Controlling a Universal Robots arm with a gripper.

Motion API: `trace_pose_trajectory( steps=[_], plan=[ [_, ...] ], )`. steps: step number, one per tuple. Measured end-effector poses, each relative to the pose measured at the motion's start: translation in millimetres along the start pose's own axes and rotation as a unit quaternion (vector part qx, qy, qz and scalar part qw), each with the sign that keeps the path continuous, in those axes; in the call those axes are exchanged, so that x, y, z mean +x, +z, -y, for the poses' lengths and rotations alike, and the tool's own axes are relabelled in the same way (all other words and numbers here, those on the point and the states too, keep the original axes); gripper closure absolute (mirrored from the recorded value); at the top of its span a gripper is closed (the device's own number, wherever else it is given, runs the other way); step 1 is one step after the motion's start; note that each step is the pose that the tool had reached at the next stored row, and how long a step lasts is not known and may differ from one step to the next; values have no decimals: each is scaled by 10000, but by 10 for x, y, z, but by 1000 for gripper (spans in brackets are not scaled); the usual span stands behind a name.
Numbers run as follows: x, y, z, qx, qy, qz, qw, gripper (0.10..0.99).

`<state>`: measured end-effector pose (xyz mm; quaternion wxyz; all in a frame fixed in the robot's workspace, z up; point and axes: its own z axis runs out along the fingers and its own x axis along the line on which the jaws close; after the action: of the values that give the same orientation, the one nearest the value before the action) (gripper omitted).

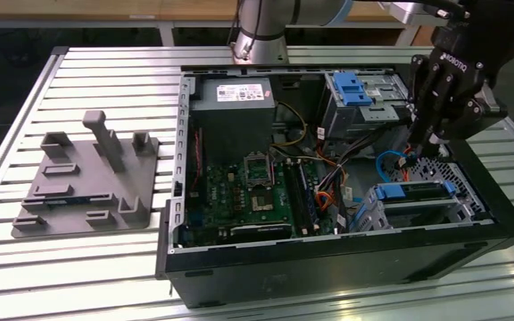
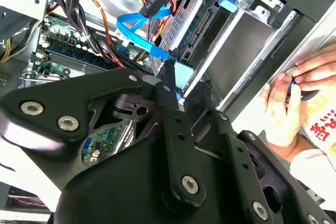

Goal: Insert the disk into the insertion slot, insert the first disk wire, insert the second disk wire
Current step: 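Insert the first disk wire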

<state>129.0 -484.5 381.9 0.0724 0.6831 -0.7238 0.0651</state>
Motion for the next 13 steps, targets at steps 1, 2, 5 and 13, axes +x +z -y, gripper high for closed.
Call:
trace_pose_trajectory(
  steps=[1, 2, 5, 13],
  plan=[
    [-6, 1, 38, -14, -4, -1, 10000, 737],
    [-10, 3, 78, -36, -9, -2, 10000, 737],
    [-18, 11, 179, -153, -35, -9, 9999, 737],
    [-147, 29, 254, -222, -45, -180, 9996, 737]
  ],
)
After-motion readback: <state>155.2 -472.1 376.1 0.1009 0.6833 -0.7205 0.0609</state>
